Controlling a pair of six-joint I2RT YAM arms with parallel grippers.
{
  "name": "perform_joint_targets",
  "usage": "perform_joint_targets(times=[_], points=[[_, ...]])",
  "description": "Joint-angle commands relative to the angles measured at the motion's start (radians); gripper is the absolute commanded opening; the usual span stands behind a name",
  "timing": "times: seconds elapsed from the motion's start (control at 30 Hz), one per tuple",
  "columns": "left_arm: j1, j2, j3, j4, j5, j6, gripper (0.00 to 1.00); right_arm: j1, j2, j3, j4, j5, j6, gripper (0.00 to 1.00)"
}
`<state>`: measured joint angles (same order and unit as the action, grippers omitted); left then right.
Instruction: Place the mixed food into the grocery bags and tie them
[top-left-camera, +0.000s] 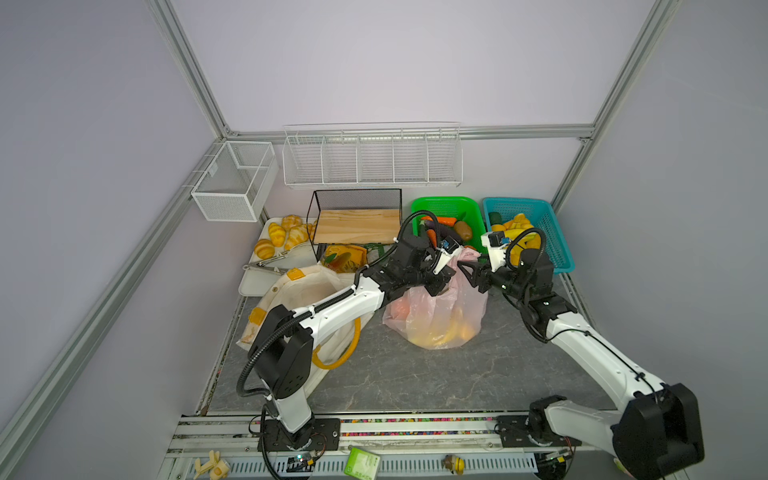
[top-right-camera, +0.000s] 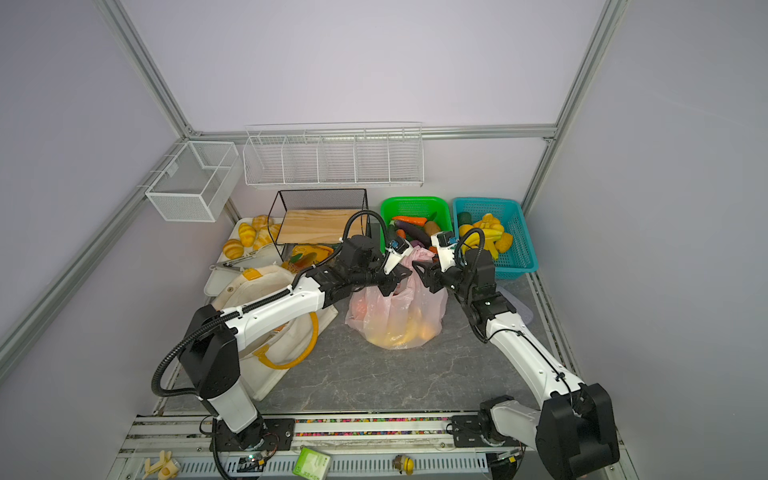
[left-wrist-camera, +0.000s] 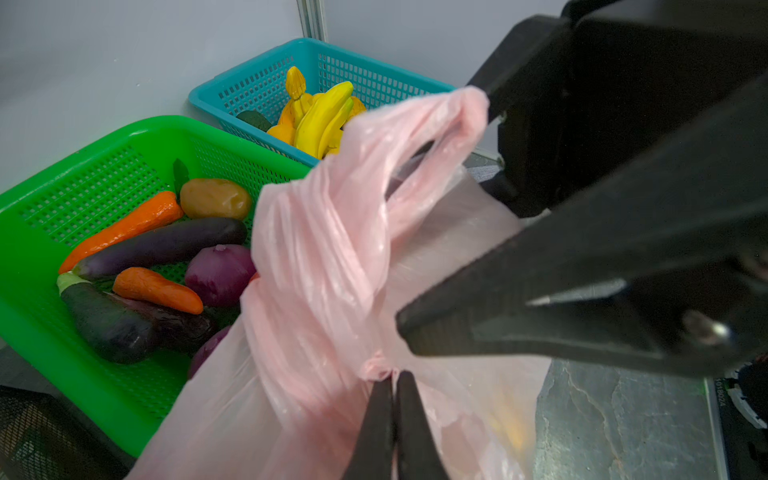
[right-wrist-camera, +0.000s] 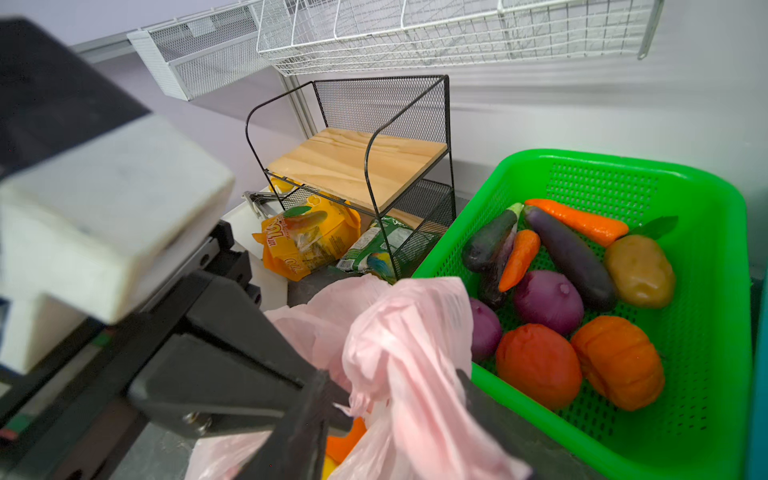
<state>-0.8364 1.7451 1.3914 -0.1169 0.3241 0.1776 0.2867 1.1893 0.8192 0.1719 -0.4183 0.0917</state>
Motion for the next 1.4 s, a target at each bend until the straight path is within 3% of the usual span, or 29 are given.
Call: perform_joint_targets(times=[0.0,0.13,0.4,0.5,0.6,0.67,0.83,0.97,1.2,1.37], points=[[-0.002,0.015,0.025,0.015,0.03,0.012,0.0,-0.006,-0.006,0.004,0.0,-0.003,0.004,0.56],[-0.003,0.019,0.02,0.019,0.044,0.02,0.0,-0.004,0.021,0.003,0.062,0.017,0.076,0.63],[-0.003,0.02,0.005,0.017,0.053,0.033,0.0,0.014,0.089,0.029,0.116,0.018,0.115,0.63],[-0.003,0.024,0.003,0.013,0.054,0.039,0.0,0.019,0.106,0.033,0.151,0.002,0.123,0.5],[-0.004,0.028,0.006,-0.013,0.05,0.056,0.0,0.024,0.117,0.041,0.16,-0.012,0.116,0.26],[-0.003,0.028,0.01,-0.041,0.052,0.072,0.04,0.025,0.119,0.04,0.173,-0.025,0.101,0.14],[-0.003,0.02,0.05,-0.184,0.128,0.146,0.28,0.025,0.113,0.034,0.197,-0.079,0.035,0.07],[0.004,-0.034,0.063,-0.246,0.212,0.158,0.39,0.023,0.097,0.03,0.175,-0.115,-0.042,0.07],[0.088,-0.2,0.007,-0.213,0.355,0.128,0.49,0.007,0.044,0.004,0.158,-0.182,-0.115,0.07],[0.155,-0.227,0.008,-0.216,0.284,0.151,0.63,0.004,-0.002,-0.025,0.193,-0.237,-0.133,0.07]])
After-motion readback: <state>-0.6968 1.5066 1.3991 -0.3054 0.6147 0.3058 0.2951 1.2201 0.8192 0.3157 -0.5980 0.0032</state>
